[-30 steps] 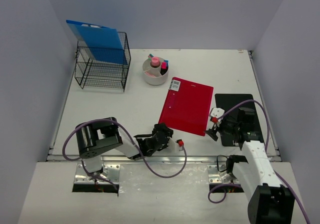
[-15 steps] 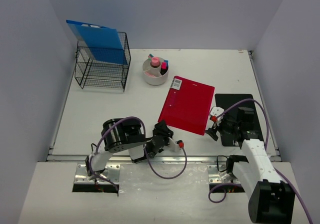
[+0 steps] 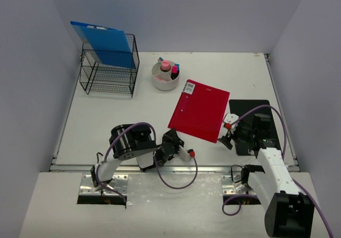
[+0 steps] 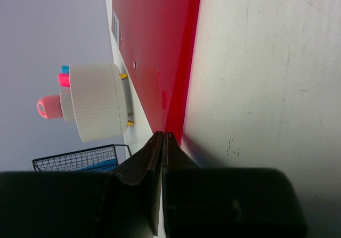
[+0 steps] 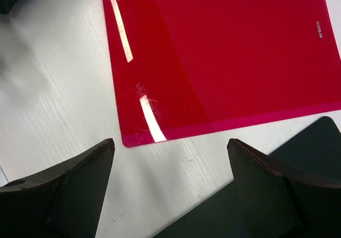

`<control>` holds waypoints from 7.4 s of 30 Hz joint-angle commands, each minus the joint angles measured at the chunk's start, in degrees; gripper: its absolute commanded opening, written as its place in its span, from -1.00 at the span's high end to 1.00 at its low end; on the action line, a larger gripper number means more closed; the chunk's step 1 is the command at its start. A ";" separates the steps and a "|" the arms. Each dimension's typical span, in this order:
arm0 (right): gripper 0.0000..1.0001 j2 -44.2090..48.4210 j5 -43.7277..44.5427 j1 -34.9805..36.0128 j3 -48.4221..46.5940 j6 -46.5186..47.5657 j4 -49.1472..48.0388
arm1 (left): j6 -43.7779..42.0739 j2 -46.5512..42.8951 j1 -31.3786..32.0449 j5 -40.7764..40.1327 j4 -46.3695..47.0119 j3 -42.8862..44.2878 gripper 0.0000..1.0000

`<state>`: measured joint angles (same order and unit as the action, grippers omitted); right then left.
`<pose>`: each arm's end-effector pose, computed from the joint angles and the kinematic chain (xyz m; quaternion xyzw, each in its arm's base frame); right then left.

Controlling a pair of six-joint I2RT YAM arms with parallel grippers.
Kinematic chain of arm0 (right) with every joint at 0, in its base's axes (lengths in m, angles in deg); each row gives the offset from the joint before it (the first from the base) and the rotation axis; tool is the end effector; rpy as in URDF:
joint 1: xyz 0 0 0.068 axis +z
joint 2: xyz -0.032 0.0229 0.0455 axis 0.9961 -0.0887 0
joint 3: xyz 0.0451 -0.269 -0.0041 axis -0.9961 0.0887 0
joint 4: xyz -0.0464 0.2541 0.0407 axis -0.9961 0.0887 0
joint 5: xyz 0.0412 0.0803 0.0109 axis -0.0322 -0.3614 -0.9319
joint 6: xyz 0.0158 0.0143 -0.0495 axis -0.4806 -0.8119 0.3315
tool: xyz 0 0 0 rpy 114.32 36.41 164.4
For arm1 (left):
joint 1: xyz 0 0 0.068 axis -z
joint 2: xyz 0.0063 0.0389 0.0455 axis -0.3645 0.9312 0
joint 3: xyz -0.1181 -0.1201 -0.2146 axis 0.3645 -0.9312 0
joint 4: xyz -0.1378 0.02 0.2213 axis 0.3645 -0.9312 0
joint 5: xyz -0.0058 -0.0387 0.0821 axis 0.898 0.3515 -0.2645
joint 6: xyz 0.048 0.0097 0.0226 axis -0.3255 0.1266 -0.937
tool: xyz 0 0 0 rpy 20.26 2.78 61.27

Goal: Organize the desk

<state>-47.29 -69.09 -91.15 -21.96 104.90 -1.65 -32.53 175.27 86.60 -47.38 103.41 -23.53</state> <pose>0.1524 0.0087 0.1649 -0.4210 0.7564 0.1669 0.4719 0.1419 -0.2603 0.0549 0.6799 0.4301 0.2784 0.5247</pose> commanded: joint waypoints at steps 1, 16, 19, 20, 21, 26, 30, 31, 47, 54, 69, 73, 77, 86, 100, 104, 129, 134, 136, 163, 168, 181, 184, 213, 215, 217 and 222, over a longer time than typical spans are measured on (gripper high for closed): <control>-0.77 2.69 -2.68 -0.26 -0.90 3.47 1.35 | -1.04 -1.41 -0.80 1.66 -0.08 -1.06 1.00; -0.83 15.34 -4.30 -0.26 8.37 16.06 9.44 | 0.96 -15.93 -0.97 2.54 -13.46 1.81 1.00; -0.83 16.64 -6.30 -0.26 8.51 15.32 9.51 | 0.85 -16.47 -1.13 2.86 -14.10 2.93 1.00; -0.83 16.69 -6.41 -0.26 8.26 15.31 9.55 | 0.84 -16.47 -1.15 2.85 -14.10 2.97 1.00; -0.83 17.01 -7.67 -0.26 8.07 15.23 10.26 | 0.83 -16.47 -1.23 2.93 -14.73 3.37 1.00; -0.82 19.98 -11.45 -0.26 8.98 18.40 12.51 | 1.07 -16.92 -2.17 3.40 -16.85 5.46 1.00; -0.79 20.88 -9.39 0.14 13.68 17.86 4.29 | 2.18 -17.89 -2.58 3.67 -19.83 7.24 1.00; -0.78 20.70 -8.55 0.43 14.95 17.98 2.40 | 2.20 -18.13 -2.56 3.77 -20.29 7.45 1.00; -0.67 0.59 11.96 16.20 21.17 19.09 -34.67 | 3.29 -19.85 -2.69 4.39 -25.87 10.91 1.00; -0.26 -10.69 18.92 21.00 23.38 22.01 -51.14 | 4.63 -21.08 -2.73 4.62 -28.74 12.56 1.00; 1.00 1.57 13.59 21.01 12.12 14.93 -30.13 | 26.01 -38.96 -4.84 5.25 -51.48 15.03 -0.99; 1.00 6.24 9.31 20.92 3.00 9.98 -18.98 | 36.64 -53.70 -6.09 7.95 -63.94 17.14 -1.00; 1.00 6.35 4.49 20.95 -5.43 5.32 -9.52 | 43.96 -64.12 -7.46 11.99 -70.84 20.18 -1.00; 1.00 -4.77 -5.34 20.92 -34.96 -9.54 4.60 | 52.46 -71.22 -13.43 22.76 -84.92 34.18 -0.99; 1.00 -11.72 -11.50 20.92 -44.73 -13.56 12.65 | 44.04 -54.54 -14.60 44.36 -118.08 64.84 -1.00; 1.00 -11.52 -11.95 20.92 -44.07 -14.66 11.23 | 44.25 -46.97 -14.60 42.59 -122.38 72.48 -1.00; 1.00 -8.81 0.26 20.95 -38.58 -36.93 5.13 | 75.03 -50.15 -17.20 21.43 -110.93 64.92 -0.42; 1.00 -6.12 9.57 21.23 -34.73 -46.83 -2.34 | 89.00 -50.65 -19.26 25.07 -118.08 62.41 -0.61; 1.00 -5.94 12.23 21.46 -34.68 -48.13 -3.75 | 92.57 -50.54 -20.93 26.64 -118.81 62.28 -0.83; 1.00 -7.78 44.96 47.49 -33.24 -43.34 -8.54 | 125.90 -39.87 -35.51 70.37 -108.76 57.16 -1.00; 1.00 -9.22 46.84 53.39 -32.99 -42.52 -10.82 | 125.91 -40.37 -37.09 70.19 -110.06 53.19 -1.00; 1.00 -15.07 44.27 61.61 -35.34 -48.59 -11.56 | 123.60 -42.44 -37.54 66.40 -112.58 48.12 -0.11; 1.00 -16.25 41.28 62.74 -35.82 -50.31 -11.96 | 122.23 -42.87 -37.54 65.34 -113.30 47.68 0.21; -0.63 -5.49 27.73 50.64 -43.54 -38.06 2.55 | 59.06 -53.67 -37.91 69.56 -115.36 52.40 1.00; -0.69 -4.67 25.32 47.19 -43.04 -35.83 2.79 | 51.29 -54.67 -37.65 73.17 -117.81 53.34 1.00; -0.73 -4.52 22.39 45.23 -43.34 -32.77 3.65 | 41.76 -54.79 -37.08 74.09 -121.84 54.52 1.00; -0.75 -7.01 18.07 43.77 -47.26 -24.49 9.00 | 19.18 -55.48 -33.79 72.11 -130.38 55.35 1.00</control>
<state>-52.34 -45.34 -46.48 -65.02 71.89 3.52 11.10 120.79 50.70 21.66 -21.22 30.02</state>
